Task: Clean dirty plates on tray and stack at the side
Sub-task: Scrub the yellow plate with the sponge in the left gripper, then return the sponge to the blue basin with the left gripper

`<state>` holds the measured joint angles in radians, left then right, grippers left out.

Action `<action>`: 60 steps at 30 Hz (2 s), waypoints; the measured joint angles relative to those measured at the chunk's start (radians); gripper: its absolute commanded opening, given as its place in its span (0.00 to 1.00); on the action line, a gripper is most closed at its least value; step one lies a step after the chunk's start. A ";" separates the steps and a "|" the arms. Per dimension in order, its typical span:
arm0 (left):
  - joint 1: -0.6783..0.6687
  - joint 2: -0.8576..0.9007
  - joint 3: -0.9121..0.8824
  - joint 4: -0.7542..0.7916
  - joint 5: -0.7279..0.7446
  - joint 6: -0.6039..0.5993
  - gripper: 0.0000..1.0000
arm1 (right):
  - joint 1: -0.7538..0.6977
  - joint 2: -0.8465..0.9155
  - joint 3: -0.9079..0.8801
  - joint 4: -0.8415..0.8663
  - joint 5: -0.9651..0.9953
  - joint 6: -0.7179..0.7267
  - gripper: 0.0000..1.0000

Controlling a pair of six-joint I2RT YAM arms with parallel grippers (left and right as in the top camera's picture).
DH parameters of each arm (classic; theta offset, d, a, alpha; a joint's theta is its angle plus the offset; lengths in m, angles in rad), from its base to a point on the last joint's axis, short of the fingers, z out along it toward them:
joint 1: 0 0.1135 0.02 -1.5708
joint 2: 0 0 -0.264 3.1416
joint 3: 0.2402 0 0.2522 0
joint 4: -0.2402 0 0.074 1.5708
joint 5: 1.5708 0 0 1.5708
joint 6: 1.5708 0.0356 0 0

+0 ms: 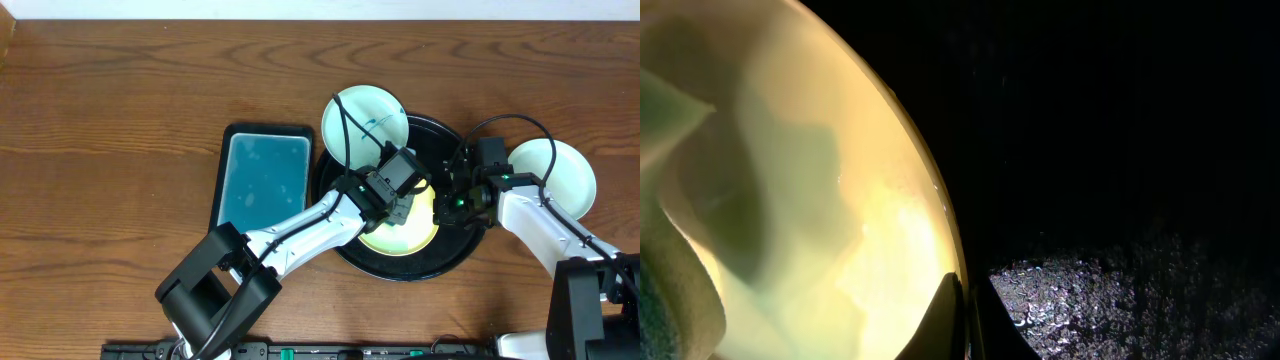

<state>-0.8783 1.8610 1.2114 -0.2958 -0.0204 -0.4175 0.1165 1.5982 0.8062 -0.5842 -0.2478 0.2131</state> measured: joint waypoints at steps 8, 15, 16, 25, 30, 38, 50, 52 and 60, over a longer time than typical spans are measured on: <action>0.000 0.036 0.000 0.061 0.079 -0.002 0.08 | 0.000 0.000 0.000 0.000 0.001 0.000 0.01; 0.002 0.086 0.003 0.051 0.097 -0.005 0.08 | 0.000 0.000 0.000 -0.001 0.001 0.000 0.01; 0.003 0.086 0.010 0.034 0.090 -0.005 0.08 | 0.000 0.000 0.000 -0.001 0.002 0.000 0.01; 0.048 0.086 0.028 -0.071 0.047 -0.009 0.08 | 0.000 0.000 0.000 -0.002 0.001 0.000 0.01; 0.066 0.076 0.031 -0.110 0.043 -0.008 0.07 | 0.000 0.000 0.000 -0.002 0.001 0.000 0.01; 0.082 -0.057 0.021 -0.169 0.048 -0.008 0.08 | 0.000 0.000 0.000 -0.002 0.001 0.000 0.01; 0.270 -0.218 0.021 -0.290 0.071 -0.008 0.07 | 0.000 0.000 0.000 -0.002 0.002 0.000 0.01; 0.341 -0.218 0.021 -0.316 0.069 -0.001 0.08 | 0.000 0.000 0.000 -0.002 0.001 0.000 0.01; 0.548 -0.217 0.017 -0.357 0.067 0.066 0.08 | 0.000 0.000 0.000 -0.001 0.001 0.000 0.01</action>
<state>-0.3302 1.6436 1.2285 -0.6533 0.0463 -0.3519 0.1165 1.5982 0.8062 -0.5854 -0.2466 0.2131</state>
